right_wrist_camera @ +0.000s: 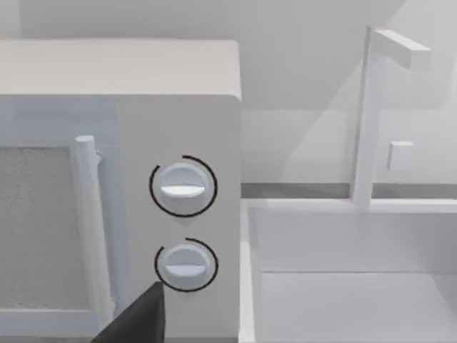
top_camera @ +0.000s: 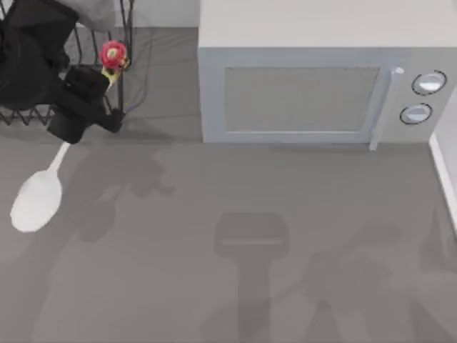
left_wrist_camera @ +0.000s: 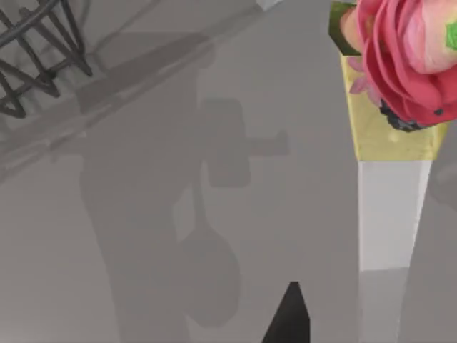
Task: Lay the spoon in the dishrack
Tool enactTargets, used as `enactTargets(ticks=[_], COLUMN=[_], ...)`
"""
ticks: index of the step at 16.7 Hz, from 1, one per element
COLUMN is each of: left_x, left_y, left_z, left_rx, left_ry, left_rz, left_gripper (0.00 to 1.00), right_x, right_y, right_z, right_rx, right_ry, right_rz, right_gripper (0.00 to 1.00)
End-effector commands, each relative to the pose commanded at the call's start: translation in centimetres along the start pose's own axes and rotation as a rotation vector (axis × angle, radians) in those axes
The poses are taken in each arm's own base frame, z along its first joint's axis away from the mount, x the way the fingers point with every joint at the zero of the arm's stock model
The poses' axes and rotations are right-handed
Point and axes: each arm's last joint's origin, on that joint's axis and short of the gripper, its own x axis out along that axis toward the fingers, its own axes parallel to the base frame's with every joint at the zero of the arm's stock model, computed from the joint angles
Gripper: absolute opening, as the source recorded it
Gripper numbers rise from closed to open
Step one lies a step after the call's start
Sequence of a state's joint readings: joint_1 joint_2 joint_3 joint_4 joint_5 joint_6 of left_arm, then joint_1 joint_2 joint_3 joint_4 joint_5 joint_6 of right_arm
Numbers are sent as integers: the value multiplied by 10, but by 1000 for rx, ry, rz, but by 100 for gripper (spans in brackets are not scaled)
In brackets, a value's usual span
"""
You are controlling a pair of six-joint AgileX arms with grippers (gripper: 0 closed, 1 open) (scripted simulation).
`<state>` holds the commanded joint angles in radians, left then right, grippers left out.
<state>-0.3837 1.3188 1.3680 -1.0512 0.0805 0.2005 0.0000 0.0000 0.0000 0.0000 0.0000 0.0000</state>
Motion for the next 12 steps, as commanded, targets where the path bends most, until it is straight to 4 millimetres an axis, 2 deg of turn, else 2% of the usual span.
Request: enactTargets(ticks=[3, 6, 9, 12], left_x=[-25, -61, -96, -118], left_y=[37, 64, 75, 75], left_z=[-8, -23, -42, -56], left_rx=[-151, -254, -302, -317], left_ry=[-291, -583, -813, -940], left_rz=[126, 274, 408, 490], left_gripper=[0, 0, 0, 0], right_x=[0, 0, 0, 0], right_y=[0, 0, 0, 0], right_z=[0, 0, 0, 0], right_rx=[0, 0, 0, 0], right_ry=[0, 0, 0, 0], right_rz=[0, 0, 0, 0], right_gripper=[100, 100, 100, 100])
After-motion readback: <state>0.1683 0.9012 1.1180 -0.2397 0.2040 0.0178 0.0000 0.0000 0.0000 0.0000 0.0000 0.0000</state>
